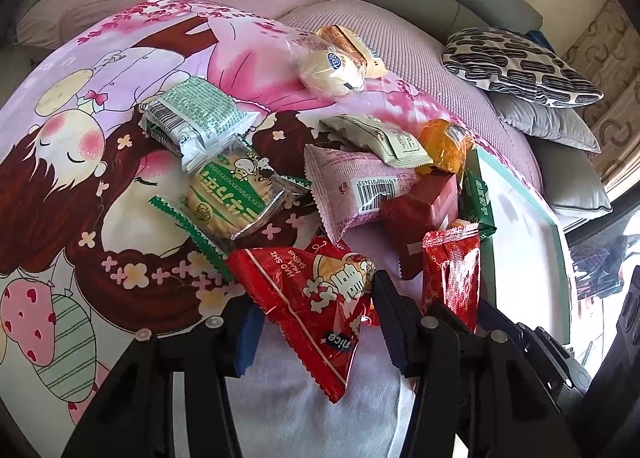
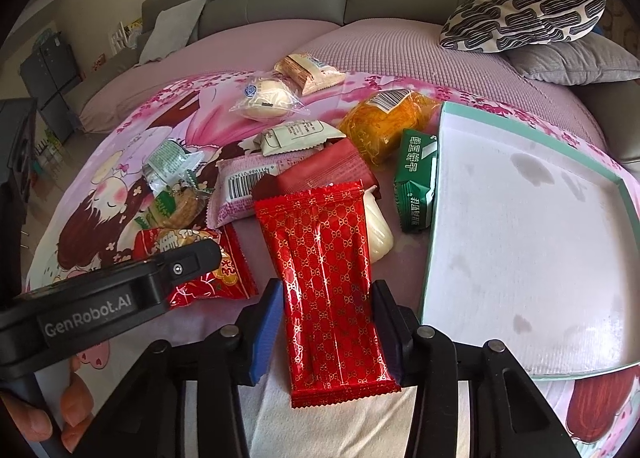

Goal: Organize snacks
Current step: 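Grasp the red 'nice' bag with the left tool while the right tool grasps the red patterned bar, then carry the red bag with the left tool into the tray while the right tool releases the bar there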

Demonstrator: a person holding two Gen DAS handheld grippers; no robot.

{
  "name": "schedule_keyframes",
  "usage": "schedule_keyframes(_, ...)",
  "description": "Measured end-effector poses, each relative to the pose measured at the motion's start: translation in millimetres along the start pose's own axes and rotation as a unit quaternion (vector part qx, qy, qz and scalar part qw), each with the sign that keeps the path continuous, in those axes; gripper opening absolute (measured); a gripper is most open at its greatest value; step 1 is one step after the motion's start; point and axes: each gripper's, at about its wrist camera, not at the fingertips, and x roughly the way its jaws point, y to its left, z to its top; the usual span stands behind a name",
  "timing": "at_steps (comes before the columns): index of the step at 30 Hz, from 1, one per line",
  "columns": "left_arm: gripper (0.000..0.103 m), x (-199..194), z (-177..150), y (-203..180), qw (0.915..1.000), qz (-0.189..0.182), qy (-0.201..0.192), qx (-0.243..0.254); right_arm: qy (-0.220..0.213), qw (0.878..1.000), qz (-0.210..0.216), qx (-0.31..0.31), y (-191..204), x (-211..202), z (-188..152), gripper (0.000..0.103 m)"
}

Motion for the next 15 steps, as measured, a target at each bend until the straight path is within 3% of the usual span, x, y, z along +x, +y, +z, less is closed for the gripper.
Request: schedule_keyframes(15,0.051,-43,5,-10,0.9972,-0.037,-0.064,0.012,-0.058,0.998,0.030,0.024,-6,-35,8,0.047)
